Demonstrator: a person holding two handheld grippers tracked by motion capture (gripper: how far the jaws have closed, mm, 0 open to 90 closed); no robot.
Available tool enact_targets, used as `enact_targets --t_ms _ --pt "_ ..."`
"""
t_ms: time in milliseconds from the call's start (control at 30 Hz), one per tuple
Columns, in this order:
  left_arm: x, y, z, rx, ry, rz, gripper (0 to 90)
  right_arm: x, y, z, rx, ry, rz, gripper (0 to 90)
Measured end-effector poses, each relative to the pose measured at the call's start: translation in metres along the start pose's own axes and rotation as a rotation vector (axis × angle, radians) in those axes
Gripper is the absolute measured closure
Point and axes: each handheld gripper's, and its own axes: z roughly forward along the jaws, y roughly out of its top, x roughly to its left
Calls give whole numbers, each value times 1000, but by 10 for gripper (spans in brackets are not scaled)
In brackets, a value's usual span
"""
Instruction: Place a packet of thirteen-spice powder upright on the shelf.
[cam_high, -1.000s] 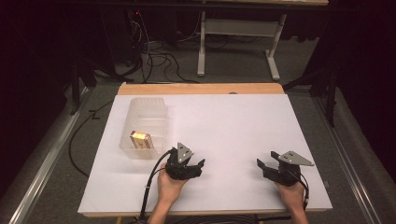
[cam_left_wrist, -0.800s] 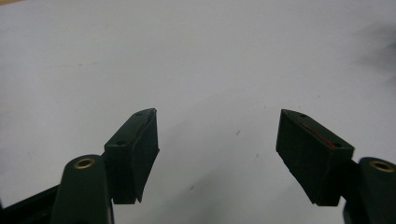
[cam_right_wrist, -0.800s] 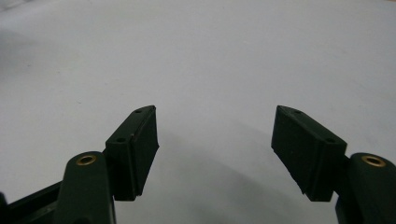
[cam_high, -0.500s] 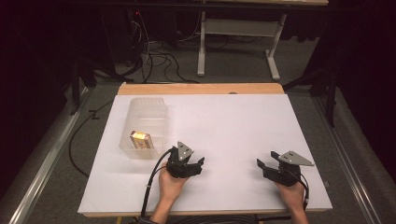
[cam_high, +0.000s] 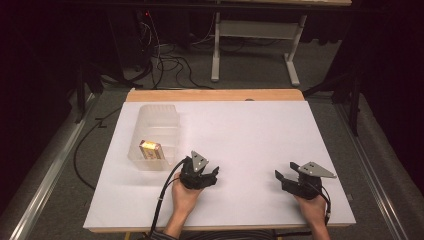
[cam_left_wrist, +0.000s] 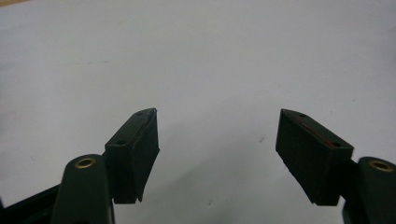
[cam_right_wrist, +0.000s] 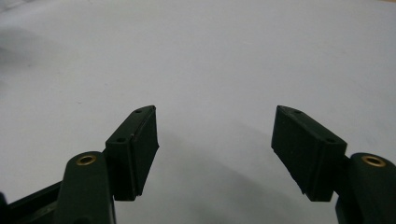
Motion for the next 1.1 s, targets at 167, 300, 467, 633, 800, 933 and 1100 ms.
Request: enact_targets --t_ms 167,300,467,633,800,933,1100 --pt "2 0 1 -12 8 -6 305 0 0 0 0 0 0 319" --pt "2 0 2 -26 15 -13 305 0 0 0 0 0 0 319" --pt "2 -1 4 -24 26 -1 304 0 0 0 0 0 2 319" --pt "3 -5 4 -51 38 -22 306 0 0 0 -3 -1 5 319" --pt "3 -6 2 -71 45 -32 304 0 0 0 -2 -1 6 318" --pt "1 -8 1 -85 58 -12 295 0 0 0 -4 -1 5 319" --pt "1 -8 1 -82 58 -16 293 0 0 0 -2 0 -2 319"
